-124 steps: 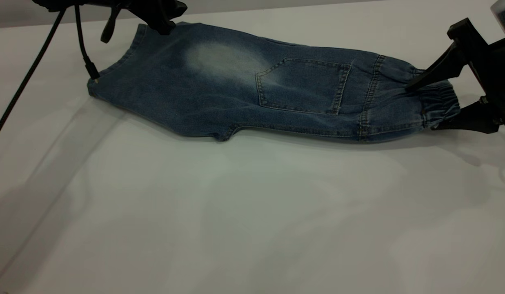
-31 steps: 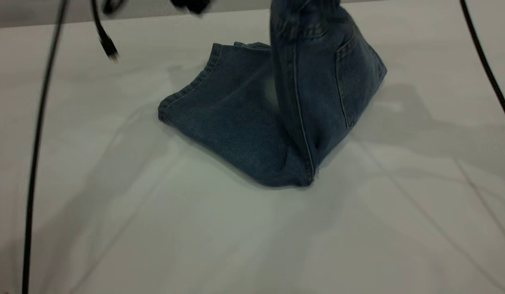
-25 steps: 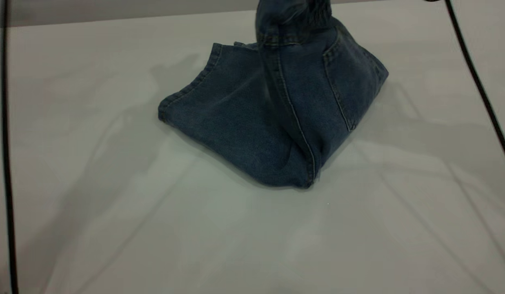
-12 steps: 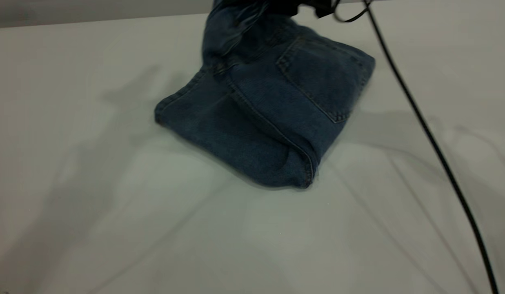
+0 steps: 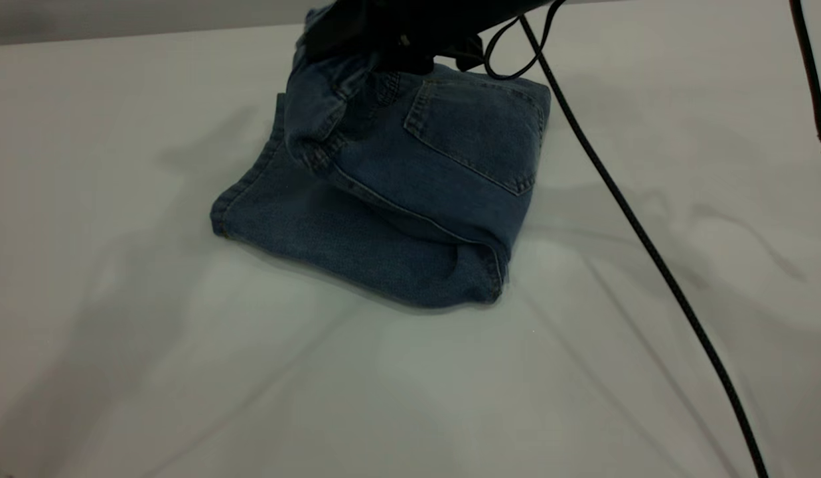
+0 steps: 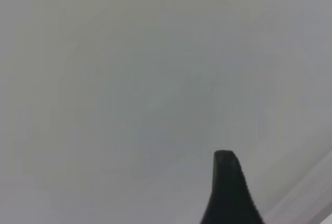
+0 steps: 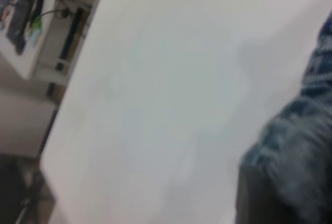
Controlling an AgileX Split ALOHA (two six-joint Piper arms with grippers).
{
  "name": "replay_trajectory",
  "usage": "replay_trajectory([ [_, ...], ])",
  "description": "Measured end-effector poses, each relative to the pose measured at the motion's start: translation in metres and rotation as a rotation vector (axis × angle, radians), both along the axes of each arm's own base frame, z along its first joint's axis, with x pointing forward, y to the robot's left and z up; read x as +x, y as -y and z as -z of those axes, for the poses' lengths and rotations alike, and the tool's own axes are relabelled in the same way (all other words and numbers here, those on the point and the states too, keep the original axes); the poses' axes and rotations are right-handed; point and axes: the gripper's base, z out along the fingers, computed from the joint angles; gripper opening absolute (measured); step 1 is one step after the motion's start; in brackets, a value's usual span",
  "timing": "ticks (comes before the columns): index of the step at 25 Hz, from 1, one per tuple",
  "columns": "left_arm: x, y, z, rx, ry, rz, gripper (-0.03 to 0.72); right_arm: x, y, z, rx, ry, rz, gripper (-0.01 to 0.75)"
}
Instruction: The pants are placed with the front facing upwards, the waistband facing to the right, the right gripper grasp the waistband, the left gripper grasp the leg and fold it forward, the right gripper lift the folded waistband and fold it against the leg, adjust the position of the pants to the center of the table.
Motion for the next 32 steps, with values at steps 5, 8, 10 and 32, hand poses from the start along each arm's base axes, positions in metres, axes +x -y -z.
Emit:
replay_trajectory([
  [5, -0.001, 0.0, -0.001, 0.011, 0.008, 0.004, 0.419, -0.009, -0.008, -0.005, 0.07, -0.015, -0.084, 0.421],
  [8, -0.002, -0.001, -0.004, 0.01, 0.014, 0.002, 0.419, -0.008, -0.009, -0.008, 0.077, -0.006, -0.085, 0.487],
  [10, -0.003, -0.001, -0.005, 0.008, 0.018, 0.002, 0.419, -0.004, -0.009, -0.009, 0.064, -0.001, -0.063, 0.498],
  [32, -0.034, -0.017, -0.044, -0.04, 0.118, -0.023, 0.419, 0.016, -0.076, 0.018, -0.385, -0.106, 0.159, 0.451],
])
